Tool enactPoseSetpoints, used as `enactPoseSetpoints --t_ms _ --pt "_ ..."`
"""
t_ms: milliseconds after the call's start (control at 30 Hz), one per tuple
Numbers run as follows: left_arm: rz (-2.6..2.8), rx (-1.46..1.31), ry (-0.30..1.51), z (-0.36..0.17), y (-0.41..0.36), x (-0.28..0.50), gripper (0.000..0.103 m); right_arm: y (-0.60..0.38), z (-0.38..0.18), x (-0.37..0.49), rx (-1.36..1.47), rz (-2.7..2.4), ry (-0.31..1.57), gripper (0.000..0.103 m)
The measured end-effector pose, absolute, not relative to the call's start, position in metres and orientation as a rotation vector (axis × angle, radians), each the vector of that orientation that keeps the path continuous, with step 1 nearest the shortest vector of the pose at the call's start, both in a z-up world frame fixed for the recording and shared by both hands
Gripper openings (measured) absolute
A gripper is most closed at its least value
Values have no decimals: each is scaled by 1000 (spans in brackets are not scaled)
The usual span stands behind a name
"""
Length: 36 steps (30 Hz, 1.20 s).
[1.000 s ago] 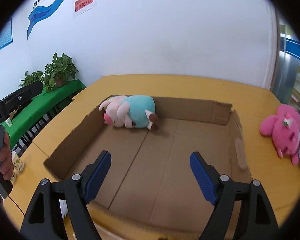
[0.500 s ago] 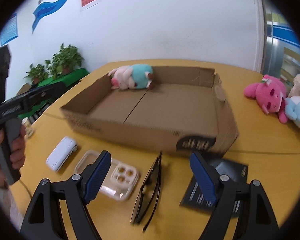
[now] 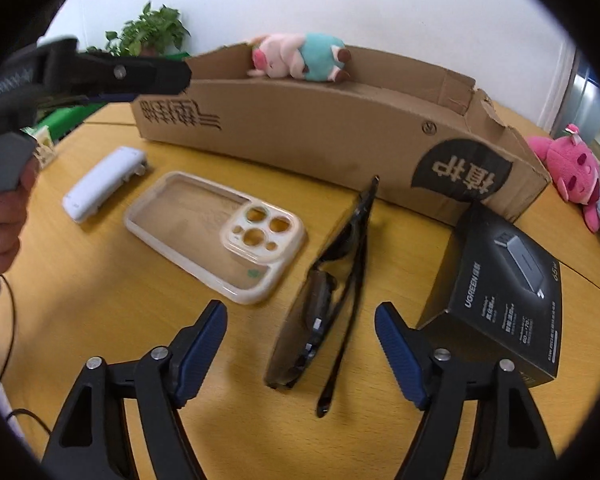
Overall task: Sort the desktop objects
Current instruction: 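Move the right gripper to the black sunglasses and grasp them, then lift the sunglasses with the right gripper and carry them over the box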
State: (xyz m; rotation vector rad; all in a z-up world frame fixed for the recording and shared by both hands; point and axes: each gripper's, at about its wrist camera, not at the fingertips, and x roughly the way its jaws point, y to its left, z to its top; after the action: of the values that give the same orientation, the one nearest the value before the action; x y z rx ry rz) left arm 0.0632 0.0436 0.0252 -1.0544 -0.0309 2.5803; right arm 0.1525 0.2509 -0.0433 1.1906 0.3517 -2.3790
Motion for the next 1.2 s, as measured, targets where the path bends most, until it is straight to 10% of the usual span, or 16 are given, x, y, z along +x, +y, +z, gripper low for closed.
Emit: enactPoseSetpoints --t_ms 433,867,1200 --pt "2221 -1223 -230 -5 105 41 100 286 -49 151 1247 -2423 110 27" --pt "2044 -1438 -273 -44 157 34 34 302 -47 162 1248 -2348 -122 25" --pt "2070 -1359 -251 -30 154 43 15 306 -42 165 1226 -2358 -137 25"
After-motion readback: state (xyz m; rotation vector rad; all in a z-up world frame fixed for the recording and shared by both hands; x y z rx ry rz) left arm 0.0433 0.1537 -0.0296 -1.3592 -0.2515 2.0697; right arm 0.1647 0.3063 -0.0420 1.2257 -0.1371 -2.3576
